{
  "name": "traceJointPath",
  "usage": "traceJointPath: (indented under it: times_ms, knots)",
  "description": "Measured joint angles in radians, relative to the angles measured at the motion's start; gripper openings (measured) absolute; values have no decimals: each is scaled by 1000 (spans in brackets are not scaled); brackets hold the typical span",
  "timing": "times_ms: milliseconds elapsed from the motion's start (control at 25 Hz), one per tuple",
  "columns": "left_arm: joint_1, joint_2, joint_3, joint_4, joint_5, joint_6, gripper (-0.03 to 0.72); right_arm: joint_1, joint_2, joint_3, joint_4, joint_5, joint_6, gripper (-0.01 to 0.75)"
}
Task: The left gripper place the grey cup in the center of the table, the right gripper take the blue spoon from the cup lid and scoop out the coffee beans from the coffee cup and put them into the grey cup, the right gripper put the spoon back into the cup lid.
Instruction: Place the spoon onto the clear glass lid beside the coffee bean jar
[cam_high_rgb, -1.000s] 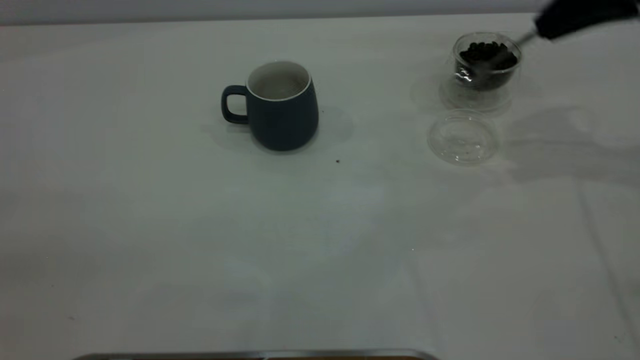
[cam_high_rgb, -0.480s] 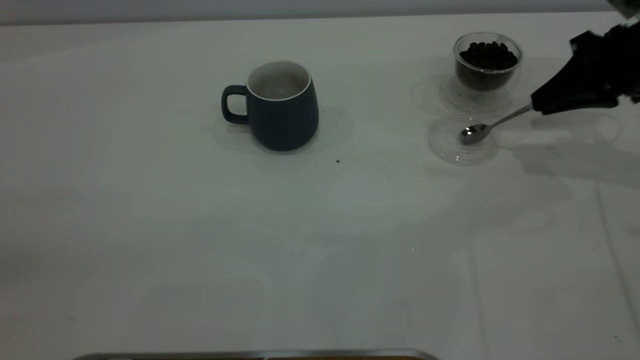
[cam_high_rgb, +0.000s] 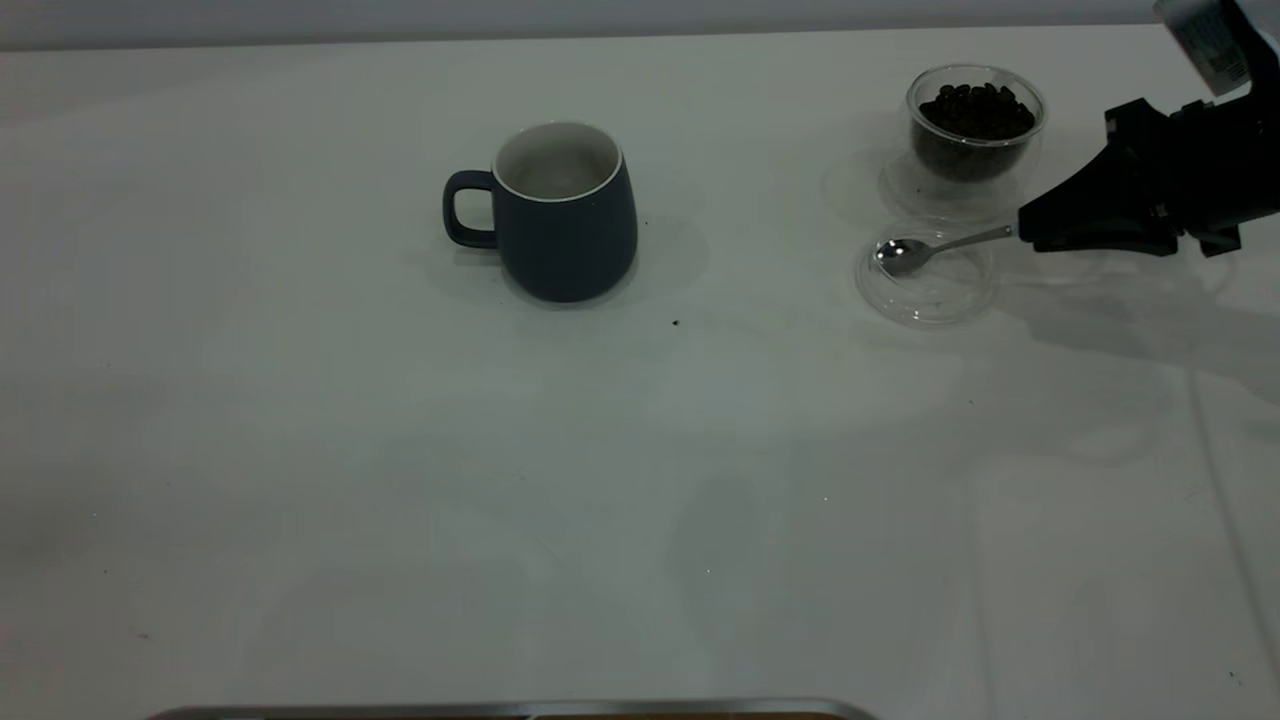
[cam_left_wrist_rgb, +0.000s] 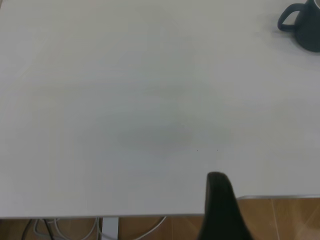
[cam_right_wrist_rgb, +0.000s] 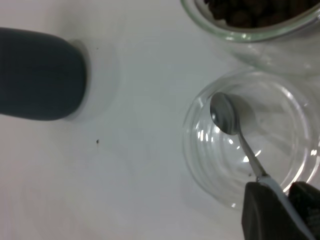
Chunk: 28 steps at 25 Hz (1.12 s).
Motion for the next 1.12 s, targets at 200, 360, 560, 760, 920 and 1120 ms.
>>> traceJointPath:
  times_ms: [200, 360, 560, 760, 920, 1120]
  knots:
    - [0, 0, 0, 0, 0, 0, 555, 0, 6, -1, 4, 4, -9, 103]
    - [0, 0, 0, 0, 0, 0, 555, 0, 6, -1, 5, 1, -9, 118]
    - [0, 0, 0, 0, 0, 0, 555, 0, 6, -1, -4, -20, -9, 184]
    - [0, 0, 0, 0, 0, 0, 555, 0, 14, -1, -9, -43, -9, 257]
    - [0, 0, 0, 0, 0, 0, 555, 0, 29, -1, -1, -44, -9, 264]
    - [0, 0, 0, 0, 0, 0, 555, 0, 45, -1, 10, -45, -9, 266]
